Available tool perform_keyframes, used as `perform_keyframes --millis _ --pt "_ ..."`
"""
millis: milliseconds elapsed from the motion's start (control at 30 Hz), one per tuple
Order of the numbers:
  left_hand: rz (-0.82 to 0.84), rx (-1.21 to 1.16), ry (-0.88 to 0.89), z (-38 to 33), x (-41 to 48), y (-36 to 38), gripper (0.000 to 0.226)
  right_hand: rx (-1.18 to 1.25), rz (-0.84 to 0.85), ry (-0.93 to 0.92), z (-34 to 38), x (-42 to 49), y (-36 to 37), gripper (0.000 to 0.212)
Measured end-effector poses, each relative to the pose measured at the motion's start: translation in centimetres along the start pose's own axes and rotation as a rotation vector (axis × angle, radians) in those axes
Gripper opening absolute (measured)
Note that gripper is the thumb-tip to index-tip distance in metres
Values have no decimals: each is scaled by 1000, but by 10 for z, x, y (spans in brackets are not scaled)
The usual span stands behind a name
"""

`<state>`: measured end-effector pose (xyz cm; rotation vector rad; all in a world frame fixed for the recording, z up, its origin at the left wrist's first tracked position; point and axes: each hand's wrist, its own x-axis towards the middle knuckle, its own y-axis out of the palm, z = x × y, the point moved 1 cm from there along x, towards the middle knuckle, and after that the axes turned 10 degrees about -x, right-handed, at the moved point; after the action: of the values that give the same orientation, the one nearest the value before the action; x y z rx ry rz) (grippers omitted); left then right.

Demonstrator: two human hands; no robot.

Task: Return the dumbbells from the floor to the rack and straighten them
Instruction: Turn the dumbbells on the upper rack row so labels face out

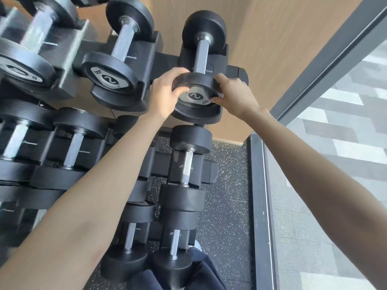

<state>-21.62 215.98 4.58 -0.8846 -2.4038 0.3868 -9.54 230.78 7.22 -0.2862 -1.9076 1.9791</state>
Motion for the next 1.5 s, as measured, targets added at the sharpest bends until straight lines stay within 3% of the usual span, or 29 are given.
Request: perform_keyframes --millis 100,200,300,433,533,600,667,733,900,967,1100,1167,1433,1500 --pt "7 -23 -108 18 -2 -6 41 -95 -121 -58 10 3 -8 41" --pt "-57 -13 -164 28 -5 -1 45 269 -227 44 17 -4 -3 40" --pt "-51 -75 -224 28 -4 5 43 543 -131 173 14 -10 12 37" --pt "86 125 -202 20 5 1 37 397 16 232 8 -9 24 32" --pt "163 255 -50 -1 14 -1 59 95 71 78 11 2 7 27" --pt "151 238 54 -13 17 -1 57 -134 75 -63 17 12 -9 28" --pt "96 199 26 -12 18 -6 48 -264 37 -134 20 13 -20 30" --pt "60 156 -27 -5 19 -10 45 -212 -24 -112 15 8 -17 35" --pt "33 -209 -133 14 13 -4 40 480 53 164 7 -9 13 44" --pt "7 -306 -175 22 11 0 39 430 31 166 6 -7 16 37" --pt "-15 -545 -282 36 2 8 36 -1 -44 3 8 1 1 24" --pt "-7 -600 -274 42 -2 10 37 -101 -67 -36 13 3 -2 23" --pt "199 -416 -217 42 11 3 36 -69 -149 69 12 -5 8 26" --pt "188 -368 -209 40 10 6 35 -20 -135 76 9 -5 10 27"
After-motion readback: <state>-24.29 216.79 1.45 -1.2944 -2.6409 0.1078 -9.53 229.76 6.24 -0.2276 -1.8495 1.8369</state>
